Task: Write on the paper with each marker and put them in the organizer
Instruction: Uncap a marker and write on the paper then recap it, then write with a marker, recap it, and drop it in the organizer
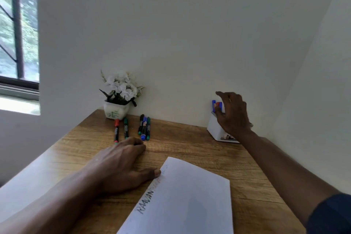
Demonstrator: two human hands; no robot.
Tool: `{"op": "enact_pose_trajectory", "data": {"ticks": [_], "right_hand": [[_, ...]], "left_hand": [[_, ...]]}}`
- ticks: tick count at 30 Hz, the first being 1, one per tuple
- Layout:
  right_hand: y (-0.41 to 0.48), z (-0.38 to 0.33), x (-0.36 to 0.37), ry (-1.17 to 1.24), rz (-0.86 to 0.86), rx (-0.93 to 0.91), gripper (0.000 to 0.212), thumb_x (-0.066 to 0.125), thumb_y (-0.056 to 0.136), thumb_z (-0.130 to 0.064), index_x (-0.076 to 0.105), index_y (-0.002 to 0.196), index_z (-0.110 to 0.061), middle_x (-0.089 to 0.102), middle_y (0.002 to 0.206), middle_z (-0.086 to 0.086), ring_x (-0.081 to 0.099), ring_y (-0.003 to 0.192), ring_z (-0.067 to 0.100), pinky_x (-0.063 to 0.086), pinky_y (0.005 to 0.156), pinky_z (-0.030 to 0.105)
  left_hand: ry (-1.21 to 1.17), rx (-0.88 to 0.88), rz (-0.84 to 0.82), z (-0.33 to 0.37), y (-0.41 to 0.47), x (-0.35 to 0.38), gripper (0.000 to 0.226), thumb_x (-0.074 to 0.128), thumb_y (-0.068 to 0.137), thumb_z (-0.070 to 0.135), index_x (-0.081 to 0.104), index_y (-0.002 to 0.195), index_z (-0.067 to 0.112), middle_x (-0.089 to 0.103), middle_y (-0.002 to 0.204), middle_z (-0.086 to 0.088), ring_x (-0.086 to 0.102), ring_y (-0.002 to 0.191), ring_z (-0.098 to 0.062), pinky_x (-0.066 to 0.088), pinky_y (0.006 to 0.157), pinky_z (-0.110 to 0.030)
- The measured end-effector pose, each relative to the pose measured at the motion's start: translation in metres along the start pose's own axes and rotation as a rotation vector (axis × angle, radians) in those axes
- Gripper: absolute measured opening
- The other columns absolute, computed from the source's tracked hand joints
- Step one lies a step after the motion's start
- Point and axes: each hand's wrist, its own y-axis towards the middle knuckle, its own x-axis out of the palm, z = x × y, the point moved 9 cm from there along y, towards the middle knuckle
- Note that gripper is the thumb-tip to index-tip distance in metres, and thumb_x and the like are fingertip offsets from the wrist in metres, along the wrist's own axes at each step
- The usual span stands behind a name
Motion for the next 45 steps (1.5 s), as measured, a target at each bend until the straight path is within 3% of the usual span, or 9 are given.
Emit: {"op": "enact_pose_trajectory", "data": {"ticks": [2,5,9,17,23,31,37,40,45], "right_hand": [[-0.002,-0.037,-0.014,0.136,0.043,-0.193,0.030,0.055,0.095,-0.022,0.066,0.120,-0.011,0.060,0.109,0.008,0.057,0.105,0.028,0.050,0.084,0.041],[-0.008,-0.087,0.001,0.360,-0.221,-0.239,0.011,0.062,0.093,-0.018,0.071,0.099,-0.015,0.063,0.092,-0.002,0.061,0.087,0.015,0.052,0.075,0.034],[-0.018,-0.132,0.047,0.520,-0.515,-0.032,0.013,0.065,0.091,-0.022,0.076,0.096,-0.017,0.074,0.091,-0.004,0.067,0.084,0.009,0.057,0.077,0.033],[0.006,-0.169,0.114,0.575,-0.707,0.340,0.017,0.067,0.086,-0.010,0.075,0.100,-0.006,0.069,0.080,0.004,0.070,0.079,0.022,0.063,0.075,0.034],[0.004,-0.172,0.150,0.507,-0.854,0.552,0.027,0.075,0.079,-0.015,0.070,0.101,0.000,0.074,0.096,0.019,0.070,0.066,0.027,0.061,0.064,0.034],[0.006,-0.186,0.150,0.403,-0.848,0.592,0.029,0.086,0.072,-0.014,0.061,0.086,-0.006,0.069,0.091,0.016,0.067,0.063,0.024,0.051,0.042,0.026],[0.009,-0.167,0.126,0.481,-0.687,0.602,0.035,0.083,0.057,-0.023,0.073,0.084,-0.003,0.077,0.083,0.015,0.075,0.071,0.027,0.064,0.066,0.040],[0.012,-0.150,0.082,0.645,-0.533,0.618,0.019,0.082,0.071,-0.018,0.076,0.088,-0.009,0.076,0.078,0.010,0.076,0.072,0.023,0.065,0.073,0.044],[-0.023,-0.145,-0.005,0.625,-0.449,0.297,0.023,0.071,0.089,-0.016,0.073,0.112,-0.019,0.073,0.093,-0.007,0.071,0.082,0.011,0.057,0.074,0.026]], "left_hand": [[-0.001,-0.005,-0.018,0.001,0.000,0.001,0.098,0.040,0.076,0.091,0.035,0.154,0.031,0.026,0.163,0.013,0.039,0.141,-0.009,0.040,0.113,-0.034],[0.013,-0.017,-0.053,0.001,-0.001,0.005,0.098,0.038,0.081,0.088,0.026,0.158,0.029,0.017,0.168,0.011,0.029,0.149,-0.011,0.032,0.118,-0.034],[0.036,-0.020,-0.099,0.001,-0.002,0.010,0.099,0.033,0.084,0.087,0.018,0.161,0.027,0.010,0.169,0.007,0.019,0.153,-0.013,0.027,0.122,-0.036],[0.031,-0.008,-0.088,0.000,0.002,0.014,0.101,0.032,0.085,0.086,0.010,0.162,0.026,0.002,0.170,0.007,0.008,0.155,-0.012,0.014,0.125,-0.034],[-0.001,0.006,-0.061,0.002,0.002,0.009,0.097,0.039,0.086,0.083,0.019,0.161,0.025,0.009,0.170,0.006,0.013,0.155,-0.013,0.017,0.124,-0.035],[-0.005,0.019,-0.042,0.003,0.001,0.007,0.092,0.042,0.086,0.080,0.029,0.157,0.023,0.015,0.169,0.002,0.020,0.154,-0.017,0.021,0.124,-0.038],[-0.013,0.015,-0.031,0.001,0.004,0.009,0.093,0.042,0.085,0.081,0.030,0.157,0.023,0.016,0.169,0.001,0.020,0.153,-0.018,0.022,0.124,-0.040],[-0.019,0.009,-0.036,0.001,0.004,0.009,0.094,0.042,0.085,0.081,0.028,0.158,0.024,0.016,0.169,0.002,0.022,0.153,-0.018,0.023,0.123,-0.040],[-0.012,0.004,-0.047,0.003,0.002,0.008,0.095,0.041,0.084,0.083,0.030,0.157,0.024,0.019,0.168,0.003,0.029,0.150,-0.018,0.030,0.120,-0.040]]}}
